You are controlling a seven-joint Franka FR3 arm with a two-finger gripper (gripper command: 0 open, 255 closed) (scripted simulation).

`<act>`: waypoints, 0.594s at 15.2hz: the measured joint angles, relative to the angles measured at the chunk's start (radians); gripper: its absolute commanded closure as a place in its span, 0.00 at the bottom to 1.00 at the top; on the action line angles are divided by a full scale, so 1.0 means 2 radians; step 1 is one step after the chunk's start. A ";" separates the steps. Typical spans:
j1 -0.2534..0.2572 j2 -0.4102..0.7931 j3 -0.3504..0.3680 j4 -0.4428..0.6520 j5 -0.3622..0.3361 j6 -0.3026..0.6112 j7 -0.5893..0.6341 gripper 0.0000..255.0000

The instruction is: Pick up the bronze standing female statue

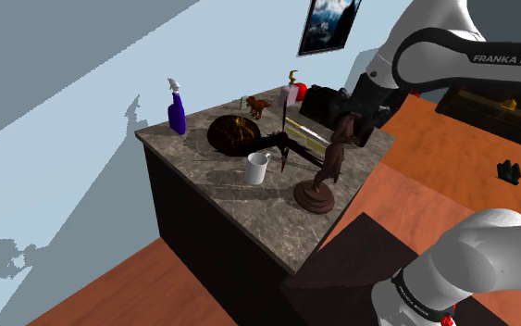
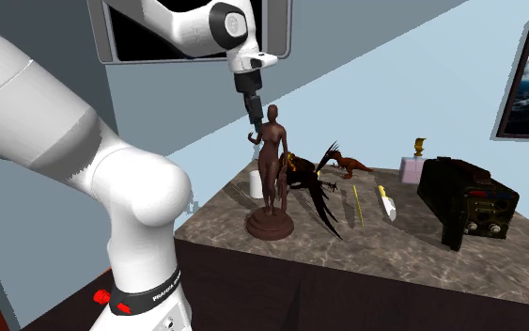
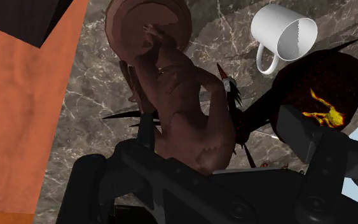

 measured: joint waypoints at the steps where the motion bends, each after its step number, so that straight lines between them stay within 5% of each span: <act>1: -0.002 -0.001 0.001 -0.007 0.001 0.009 0.006 0.00; 6: -0.004 0.004 0.004 -0.038 0.003 0.047 0.014 0.00; 7: -0.004 0.005 0.004 -0.039 0.002 0.050 0.014 1.00; 9: -0.004 0.006 0.004 -0.040 0.002 0.051 0.014 1.00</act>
